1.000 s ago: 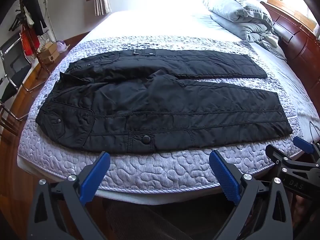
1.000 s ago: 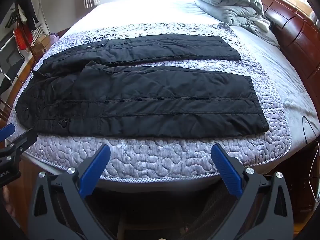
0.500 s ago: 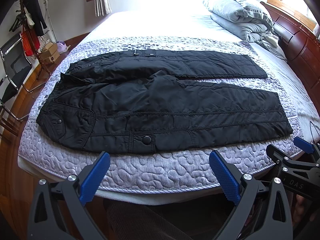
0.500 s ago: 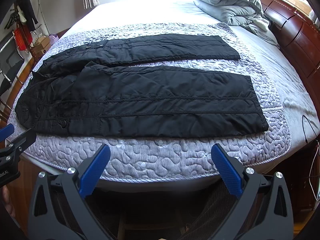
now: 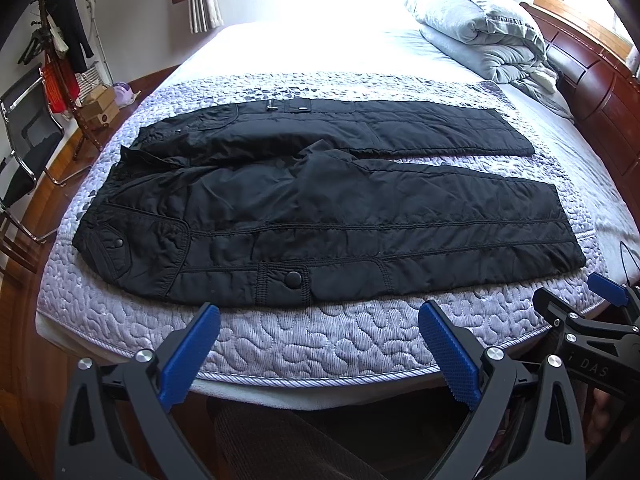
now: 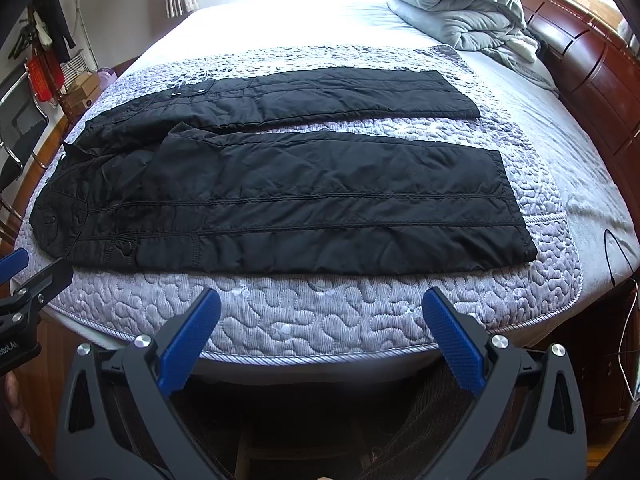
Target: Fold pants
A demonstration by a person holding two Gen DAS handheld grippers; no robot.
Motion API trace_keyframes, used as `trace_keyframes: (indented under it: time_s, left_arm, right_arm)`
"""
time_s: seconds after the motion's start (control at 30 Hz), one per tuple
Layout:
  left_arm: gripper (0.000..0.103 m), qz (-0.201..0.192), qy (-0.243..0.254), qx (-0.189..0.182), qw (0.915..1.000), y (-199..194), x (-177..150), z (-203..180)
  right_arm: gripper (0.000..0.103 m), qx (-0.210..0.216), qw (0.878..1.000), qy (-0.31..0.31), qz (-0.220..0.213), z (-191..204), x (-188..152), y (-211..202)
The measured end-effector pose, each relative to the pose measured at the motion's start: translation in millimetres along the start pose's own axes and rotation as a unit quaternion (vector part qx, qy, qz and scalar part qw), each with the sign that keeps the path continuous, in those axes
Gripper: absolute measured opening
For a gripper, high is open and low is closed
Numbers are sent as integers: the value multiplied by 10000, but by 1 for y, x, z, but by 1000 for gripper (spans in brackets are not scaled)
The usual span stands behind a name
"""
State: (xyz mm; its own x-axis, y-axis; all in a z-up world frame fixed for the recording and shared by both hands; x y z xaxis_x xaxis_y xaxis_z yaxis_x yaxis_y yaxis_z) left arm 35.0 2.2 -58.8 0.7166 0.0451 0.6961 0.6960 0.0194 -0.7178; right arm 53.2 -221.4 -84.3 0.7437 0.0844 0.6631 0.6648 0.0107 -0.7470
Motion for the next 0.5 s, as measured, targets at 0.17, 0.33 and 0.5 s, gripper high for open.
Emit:
trace_keyframes:
  time_s: [0.17,0.33,0.5]
  left_arm:
    - [99,-5,10,4,10000,0,0,0]
    - [99,-12,15,11,10000,0,0,0]
    - [99,-14,15,15,10000,0,0,0]
  right_arm:
    - [101,-5,10000,2,-7,0,0,0]
    - [101,-13,10000,3,-13,-1,-1,1]
    - [101,-14,10000,6,-10,-2,-1,1]
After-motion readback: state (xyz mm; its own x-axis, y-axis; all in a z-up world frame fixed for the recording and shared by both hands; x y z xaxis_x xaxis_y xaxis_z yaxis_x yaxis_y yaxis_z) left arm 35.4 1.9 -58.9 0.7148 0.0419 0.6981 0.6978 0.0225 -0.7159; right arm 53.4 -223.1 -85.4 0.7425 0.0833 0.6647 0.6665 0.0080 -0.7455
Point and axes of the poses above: each gripper's, at about its wrist camera, not at the fingertips, and y roughly the way its jaws point, z to its left, x to its top, the point moved 7 cm from there along y, roughly the way its jaws point, and after that the axes turned 14 degrees about -z, right-handed, at the moved point
